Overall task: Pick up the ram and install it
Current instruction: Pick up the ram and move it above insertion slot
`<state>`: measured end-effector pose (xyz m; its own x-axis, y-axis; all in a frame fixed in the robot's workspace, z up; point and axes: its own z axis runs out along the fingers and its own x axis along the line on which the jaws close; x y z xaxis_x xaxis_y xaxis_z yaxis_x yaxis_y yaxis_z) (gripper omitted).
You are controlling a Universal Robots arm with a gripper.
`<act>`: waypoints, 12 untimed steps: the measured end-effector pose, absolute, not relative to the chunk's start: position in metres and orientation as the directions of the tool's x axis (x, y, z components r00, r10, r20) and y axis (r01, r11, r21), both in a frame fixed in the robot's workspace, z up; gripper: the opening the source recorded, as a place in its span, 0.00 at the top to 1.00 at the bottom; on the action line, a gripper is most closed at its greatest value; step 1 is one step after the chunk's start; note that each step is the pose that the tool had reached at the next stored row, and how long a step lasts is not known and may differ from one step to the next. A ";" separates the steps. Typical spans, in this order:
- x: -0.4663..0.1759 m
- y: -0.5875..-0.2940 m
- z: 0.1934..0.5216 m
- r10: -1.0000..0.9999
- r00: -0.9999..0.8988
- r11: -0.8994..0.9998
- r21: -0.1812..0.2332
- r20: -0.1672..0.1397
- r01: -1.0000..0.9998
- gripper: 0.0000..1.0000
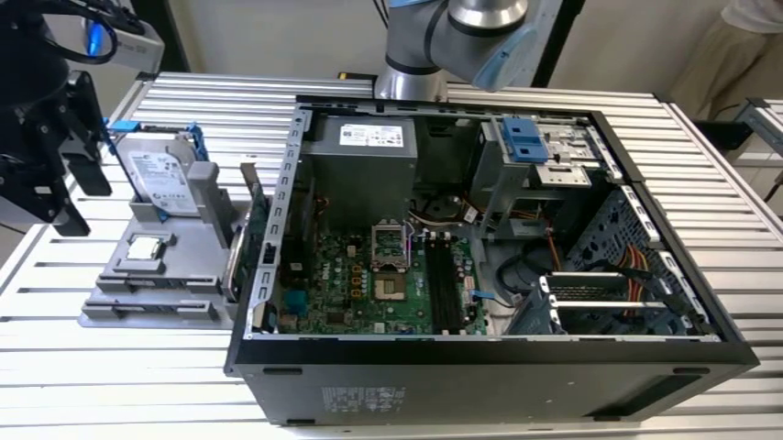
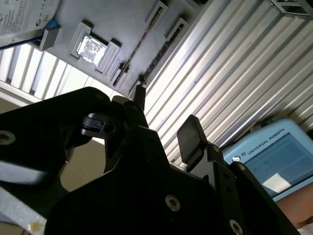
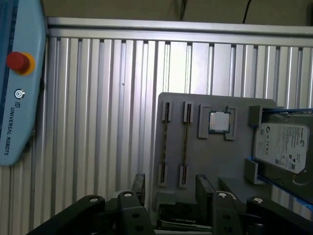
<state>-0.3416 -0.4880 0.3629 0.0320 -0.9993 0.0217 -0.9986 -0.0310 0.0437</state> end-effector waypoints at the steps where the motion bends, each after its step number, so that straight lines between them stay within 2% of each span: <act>1: -0.342 -0.488 0.362 -0.999 0.032 -0.031 0.044 0.022 -0.999 0.00; 12: -0.342 -0.488 0.357 -0.999 0.032 -0.031 0.044 0.022 -0.999 0.00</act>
